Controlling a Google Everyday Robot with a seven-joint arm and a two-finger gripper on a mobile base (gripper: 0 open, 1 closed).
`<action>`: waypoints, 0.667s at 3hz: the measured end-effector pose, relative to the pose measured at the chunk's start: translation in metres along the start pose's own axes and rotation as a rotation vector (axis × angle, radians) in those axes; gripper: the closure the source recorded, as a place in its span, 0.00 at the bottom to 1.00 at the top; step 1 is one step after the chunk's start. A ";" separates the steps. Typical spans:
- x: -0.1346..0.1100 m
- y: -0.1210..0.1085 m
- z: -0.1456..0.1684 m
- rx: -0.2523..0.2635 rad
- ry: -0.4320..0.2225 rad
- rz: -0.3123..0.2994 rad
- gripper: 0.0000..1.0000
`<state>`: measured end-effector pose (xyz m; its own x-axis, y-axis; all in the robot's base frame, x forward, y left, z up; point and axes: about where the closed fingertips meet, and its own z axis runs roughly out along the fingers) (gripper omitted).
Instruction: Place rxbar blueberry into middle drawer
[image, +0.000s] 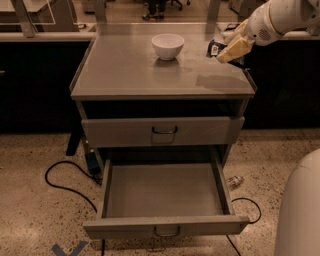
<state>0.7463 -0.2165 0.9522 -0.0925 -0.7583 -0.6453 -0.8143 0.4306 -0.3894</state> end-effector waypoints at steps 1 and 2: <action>0.001 0.007 0.000 -0.010 0.001 -0.011 1.00; -0.004 0.012 -0.051 0.078 -0.023 -0.075 1.00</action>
Offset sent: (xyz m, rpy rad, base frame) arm -0.1614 -0.0004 -0.0469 -0.0834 -0.0449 0.0591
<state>0.7078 -0.2333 0.9832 -0.0190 -0.7784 -0.6274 -0.7713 0.4107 -0.4862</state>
